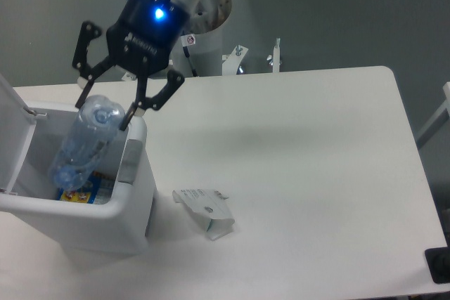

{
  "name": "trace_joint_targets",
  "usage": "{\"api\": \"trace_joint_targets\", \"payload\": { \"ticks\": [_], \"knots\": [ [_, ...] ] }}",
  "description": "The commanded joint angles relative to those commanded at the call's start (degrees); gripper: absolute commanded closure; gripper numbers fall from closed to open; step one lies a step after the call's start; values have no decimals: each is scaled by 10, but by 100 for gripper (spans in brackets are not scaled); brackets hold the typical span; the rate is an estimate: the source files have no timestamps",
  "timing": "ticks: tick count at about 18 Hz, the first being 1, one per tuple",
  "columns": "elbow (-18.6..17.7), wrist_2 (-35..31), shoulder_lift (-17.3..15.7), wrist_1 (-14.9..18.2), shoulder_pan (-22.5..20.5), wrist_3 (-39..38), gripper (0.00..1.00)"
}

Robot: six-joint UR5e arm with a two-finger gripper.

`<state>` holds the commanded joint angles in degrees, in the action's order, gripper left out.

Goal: Place the trash in the trash can
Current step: 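Open the gripper to drop the bottle into the bin, then move the gripper to the crumpled white paper and lower onto it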

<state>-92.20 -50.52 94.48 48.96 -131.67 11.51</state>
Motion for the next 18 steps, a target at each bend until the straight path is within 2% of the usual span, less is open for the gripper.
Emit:
{"api": "trace_joint_targets", "payload": {
  "ticks": [2,4,10,15,18],
  "knots": [
    [1,-21,10,0,7,1,26],
    [3,-34,15,-1,9,3,0],
    [24,-36,22,3,3,4,0],
    [65,-39,63,4,-62,4,0],
    [66,-41,100,4,-92,7,0]
  ]
}}
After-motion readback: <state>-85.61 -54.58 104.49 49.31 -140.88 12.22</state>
